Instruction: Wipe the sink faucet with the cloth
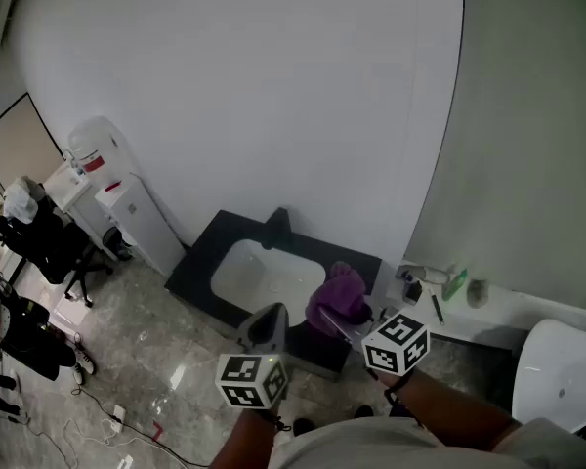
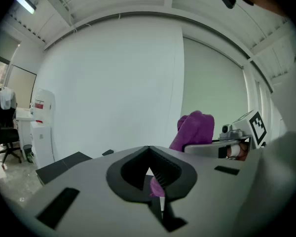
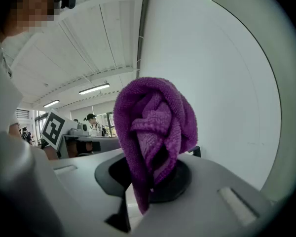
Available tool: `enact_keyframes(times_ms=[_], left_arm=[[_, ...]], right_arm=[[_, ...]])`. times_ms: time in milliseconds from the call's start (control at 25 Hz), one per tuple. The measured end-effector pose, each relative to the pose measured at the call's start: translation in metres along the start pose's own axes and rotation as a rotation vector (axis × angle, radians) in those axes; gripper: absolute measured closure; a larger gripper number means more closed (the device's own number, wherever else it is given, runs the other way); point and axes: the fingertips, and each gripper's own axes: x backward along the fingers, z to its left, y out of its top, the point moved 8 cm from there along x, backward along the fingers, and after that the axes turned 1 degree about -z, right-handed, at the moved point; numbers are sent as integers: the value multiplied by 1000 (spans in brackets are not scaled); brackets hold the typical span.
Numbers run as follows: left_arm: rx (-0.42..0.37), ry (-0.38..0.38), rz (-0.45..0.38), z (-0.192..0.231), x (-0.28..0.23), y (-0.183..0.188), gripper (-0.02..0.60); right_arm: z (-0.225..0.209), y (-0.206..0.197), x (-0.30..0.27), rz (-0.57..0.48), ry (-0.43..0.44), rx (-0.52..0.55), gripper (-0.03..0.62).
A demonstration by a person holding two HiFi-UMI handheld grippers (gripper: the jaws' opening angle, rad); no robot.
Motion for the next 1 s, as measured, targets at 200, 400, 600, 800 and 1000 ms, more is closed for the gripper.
enact_keyframes(times_ms=[200, 400, 600, 800, 1000], left_arm=[[2, -1, -7, 3, 1, 4, 575], [6, -2, -10, 6, 1, 6, 575], [16, -6, -4, 10, 0, 3, 575], [28, -16, 9, 24, -1, -1, 575], [30, -50, 23, 46, 7, -2, 575]], right_arm=[[3, 5, -2, -3, -2, 5, 551], [3, 7, -4, -1, -7, 10, 551], [3, 3, -6, 4, -13, 3, 550], [3, 0, -15, -4, -27, -9, 549], [16, -4, -28, -8, -59, -20, 548]])
